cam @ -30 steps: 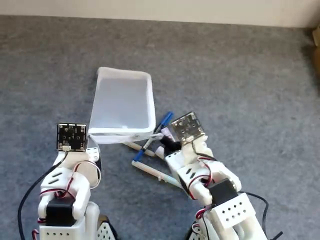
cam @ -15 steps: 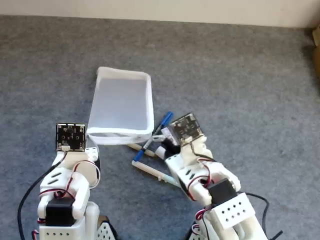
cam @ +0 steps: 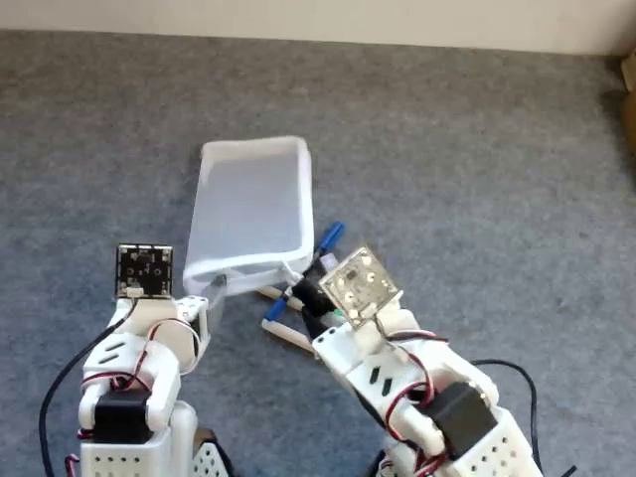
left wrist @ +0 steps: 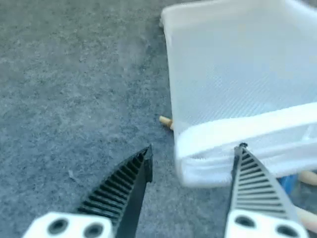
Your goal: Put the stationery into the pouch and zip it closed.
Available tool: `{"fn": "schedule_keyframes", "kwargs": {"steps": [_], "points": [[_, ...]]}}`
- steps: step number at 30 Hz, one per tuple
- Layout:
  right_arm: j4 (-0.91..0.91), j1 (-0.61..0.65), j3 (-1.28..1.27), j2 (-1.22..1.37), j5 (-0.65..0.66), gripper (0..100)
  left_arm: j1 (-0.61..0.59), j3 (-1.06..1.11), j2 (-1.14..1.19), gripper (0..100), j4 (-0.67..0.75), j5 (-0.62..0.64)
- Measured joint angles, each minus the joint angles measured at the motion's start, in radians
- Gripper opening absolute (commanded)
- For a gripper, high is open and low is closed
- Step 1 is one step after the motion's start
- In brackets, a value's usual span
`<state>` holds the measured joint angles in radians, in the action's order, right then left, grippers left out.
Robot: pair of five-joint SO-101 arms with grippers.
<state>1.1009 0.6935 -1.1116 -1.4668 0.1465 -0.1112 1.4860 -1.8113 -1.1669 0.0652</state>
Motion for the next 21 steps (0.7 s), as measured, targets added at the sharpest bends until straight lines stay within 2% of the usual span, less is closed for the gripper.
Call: {"fn": "schedule_keyframes", "kwargs": {"steps": [6,14,19,21], "points": [[0.057,0.015,0.0,-0.006,0.041,0.4,0.0,0.0,0.0,25,0.014,0.0],[0.077,0.018,0.0,-0.006,0.057,0.4,-0.032,0.029,0.0,8,0.08,0.003],[0.077,0.018,0.0,-0.006,0.057,0.4,-0.032,0.029,0.0,0,0.08,0.003],[0.077,0.018,0.0,-0.006,0.057,0.7,-0.032,0.029,0.0,1,0.08,-0.006]]}}
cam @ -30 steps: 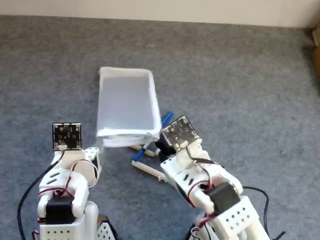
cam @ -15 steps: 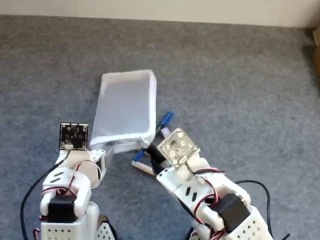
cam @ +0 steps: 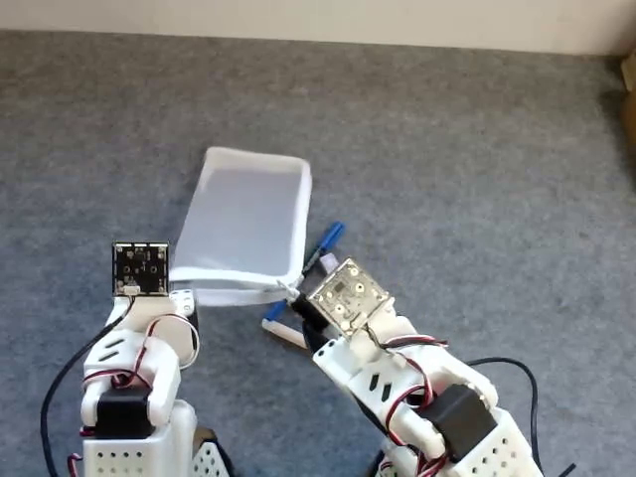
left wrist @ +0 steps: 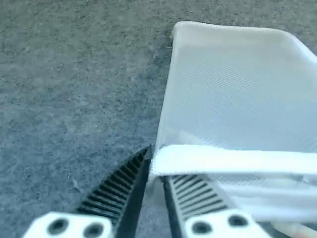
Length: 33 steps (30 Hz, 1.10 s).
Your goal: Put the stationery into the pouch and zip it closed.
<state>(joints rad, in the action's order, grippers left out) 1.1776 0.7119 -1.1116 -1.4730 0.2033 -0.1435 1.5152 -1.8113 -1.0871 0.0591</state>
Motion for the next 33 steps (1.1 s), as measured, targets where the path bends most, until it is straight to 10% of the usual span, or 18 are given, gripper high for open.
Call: {"fn": "schedule_keyframes", "kwargs": {"steps": [7,33], "points": [[0.0,-0.029,0.0,0.0,0.0,15.9,0.0,0.0,0.0,1,0.0,-0.018],[0.0,-0.313,0.003,0.127,0.0,16.6,-0.074,-0.359,0.12,1,-0.18,-0.021]]}}
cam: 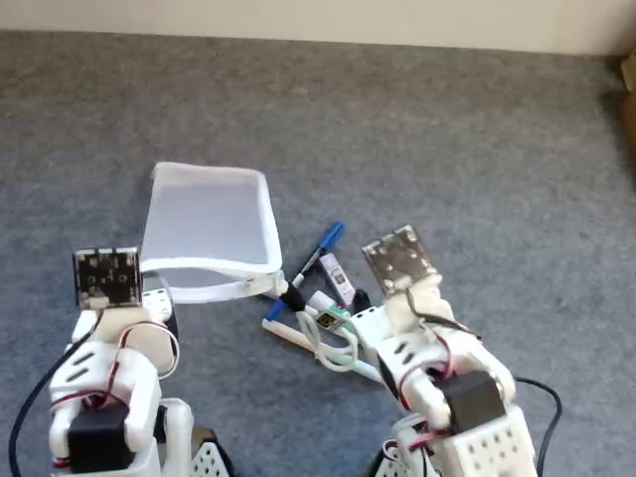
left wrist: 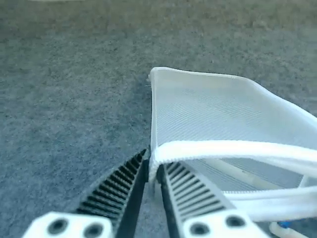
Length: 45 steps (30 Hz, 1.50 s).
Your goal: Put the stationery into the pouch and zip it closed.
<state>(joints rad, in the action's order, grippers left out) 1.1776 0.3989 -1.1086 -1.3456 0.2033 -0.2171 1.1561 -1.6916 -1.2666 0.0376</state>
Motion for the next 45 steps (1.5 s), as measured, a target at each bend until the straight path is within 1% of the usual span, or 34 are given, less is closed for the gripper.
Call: {"fn": "schedule_keyframes", "kwargs": {"steps": [5,9,13,16,20,23,25,30,37,45], "points": [[-0.002,0.0,0.032,0.18,0.0,16.6,0.0,-0.203,0.261,1,-0.054,0.0],[-0.002,0.0,0.072,0.256,-0.006,16.6,-0.002,-0.379,0.456,1,-0.126,0.0],[-0.002,0.0,0.124,0.319,-0.031,16.6,-0.005,-0.525,0.594,1,-0.19,0.0],[-0.002,0.0,0.183,0.391,-0.034,16.6,-0.005,-0.594,0.649,1,-0.227,0.0],[-0.002,0.003,0.275,0.529,-0.037,16.4,-0.005,-0.624,0.664,1,-0.253,0.0],[-0.02,0.048,0.336,0.649,-0.038,16.3,-0.005,-0.624,0.664,1,-0.258,0.0],[-0.054,0.06,0.367,0.72,-0.038,16.3,-0.017,-0.624,0.664,1,-0.259,0.0],[-0.155,0.068,0.411,0.882,-0.038,16.3,-0.091,-0.624,0.664,1,-0.261,0.0],[-0.276,0.068,0.453,1.092,-0.038,16.3,-0.115,-0.601,0.663,1,-0.261,0.0],[-0.292,0.068,0.545,1.263,-0.038,16.3,-0.115,-0.601,0.663,1,-0.261,0.0]]}}
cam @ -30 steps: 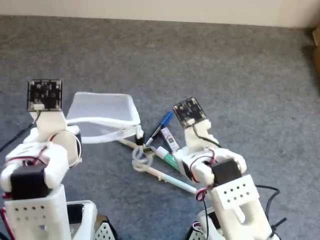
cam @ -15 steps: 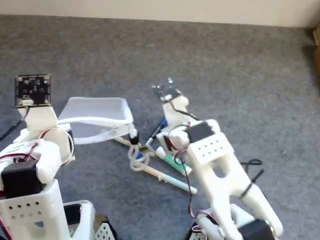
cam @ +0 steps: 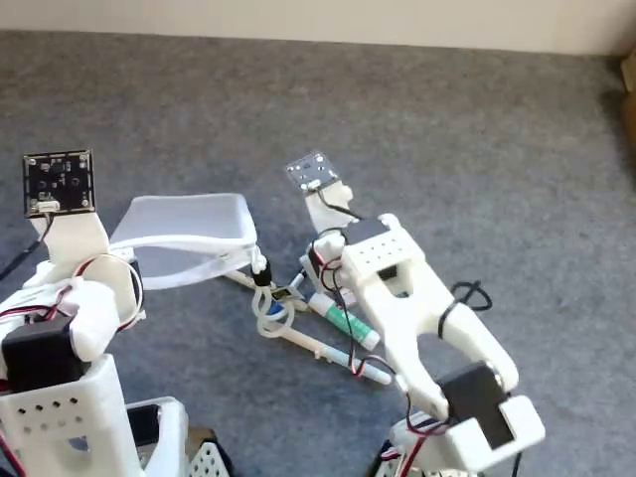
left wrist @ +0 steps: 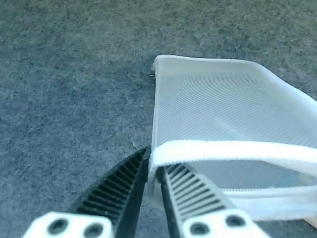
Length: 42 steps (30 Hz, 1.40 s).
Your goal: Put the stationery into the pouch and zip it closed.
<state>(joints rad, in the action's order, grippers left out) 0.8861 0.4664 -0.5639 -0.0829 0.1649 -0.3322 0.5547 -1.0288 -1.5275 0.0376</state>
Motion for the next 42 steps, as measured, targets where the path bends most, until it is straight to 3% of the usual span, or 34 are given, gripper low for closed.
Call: {"fn": "schedule_keyframes", "kwargs": {"steps": [11,18,30,42], "points": [[-0.005,0.0,0.097,0.163,0.0,16.2,0.0,0.0,0.0,1,0.0,0.0],[-0.006,-0.003,0.115,0.224,0.0,4.5,0.0,0.0,0.0,1,0.0,0.0],[-0.006,-0.003,0.124,0.224,0.002,3.3,0.0,0.0,0.0,1,0.0,0.0],[-0.005,-0.002,-0.069,-0.153,0.002,3.3,0.002,-0.026,0.002,1,0.0,0.0]]}}
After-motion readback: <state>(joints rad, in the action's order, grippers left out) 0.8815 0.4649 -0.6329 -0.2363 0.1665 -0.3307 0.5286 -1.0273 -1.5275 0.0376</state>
